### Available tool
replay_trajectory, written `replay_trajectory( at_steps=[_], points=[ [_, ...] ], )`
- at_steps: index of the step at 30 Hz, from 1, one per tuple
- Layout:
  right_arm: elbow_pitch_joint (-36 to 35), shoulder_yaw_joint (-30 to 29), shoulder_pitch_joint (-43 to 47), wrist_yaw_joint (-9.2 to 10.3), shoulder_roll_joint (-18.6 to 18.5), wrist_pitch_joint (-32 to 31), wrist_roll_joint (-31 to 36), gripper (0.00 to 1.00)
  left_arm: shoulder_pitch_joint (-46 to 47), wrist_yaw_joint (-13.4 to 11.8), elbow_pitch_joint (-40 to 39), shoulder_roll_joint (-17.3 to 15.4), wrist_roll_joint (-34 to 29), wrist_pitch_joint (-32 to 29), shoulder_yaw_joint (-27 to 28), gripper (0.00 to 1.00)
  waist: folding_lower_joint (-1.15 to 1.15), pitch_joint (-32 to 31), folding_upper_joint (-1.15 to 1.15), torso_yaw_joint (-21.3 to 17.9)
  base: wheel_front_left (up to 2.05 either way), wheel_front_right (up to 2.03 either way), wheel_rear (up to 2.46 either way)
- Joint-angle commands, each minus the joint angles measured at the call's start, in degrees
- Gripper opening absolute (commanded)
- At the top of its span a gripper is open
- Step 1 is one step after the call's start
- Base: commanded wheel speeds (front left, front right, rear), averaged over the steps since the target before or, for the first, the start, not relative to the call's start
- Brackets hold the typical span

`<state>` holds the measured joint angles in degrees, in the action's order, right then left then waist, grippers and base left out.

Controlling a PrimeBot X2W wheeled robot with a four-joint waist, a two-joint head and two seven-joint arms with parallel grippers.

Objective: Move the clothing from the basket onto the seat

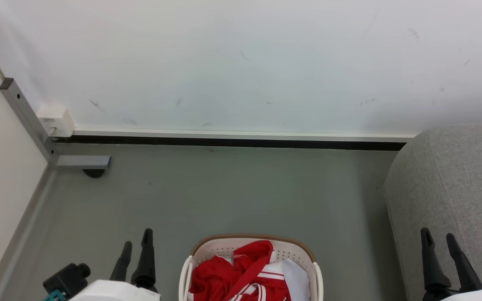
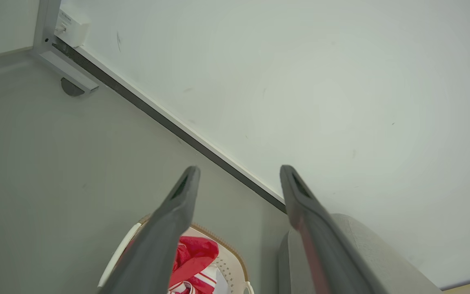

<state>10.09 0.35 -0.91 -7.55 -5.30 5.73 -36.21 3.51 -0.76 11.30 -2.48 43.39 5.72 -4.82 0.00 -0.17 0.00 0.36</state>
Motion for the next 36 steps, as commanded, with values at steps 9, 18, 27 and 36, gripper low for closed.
replay_trajectory(
  at_steps=[9,18,27,36],
  points=[
    [-0.5,0.5,0.6,0.06,-0.7,2.0,7.8,1.0,-0.2,-1.3,-1.3,-0.5,-8.4,2.0,-0.8,1.0,0.0,-0.2,0.0,0.1,0.0,0.0,0.0],
    [-0.5,0.6,0.9,0.07,-0.8,3.3,13.5,1.0,-0.5,-1.4,-2.0,-0.5,-15.3,3.3,-1.4,1.0,0.0,-0.2,0.0,-0.1,0.0,0.0,0.0],
    [-0.5,-0.2,1.7,0.08,0.0,4.7,17.6,1.0,-1.0,-0.8,-2.2,-0.6,-21.6,4.7,-2.1,1.0,0.0,-0.4,0.0,-0.2,0.0,0.0,0.0],
    [0.3,-1.7,2.1,0.09,0.7,5.7,20.6,1.0,-1.3,0.1,-2.4,-1.0,-26.5,5.8,-2.4,1.0,0.0,-0.5,0.0,-0.1,0.0,0.0,0.0]
  ],
)
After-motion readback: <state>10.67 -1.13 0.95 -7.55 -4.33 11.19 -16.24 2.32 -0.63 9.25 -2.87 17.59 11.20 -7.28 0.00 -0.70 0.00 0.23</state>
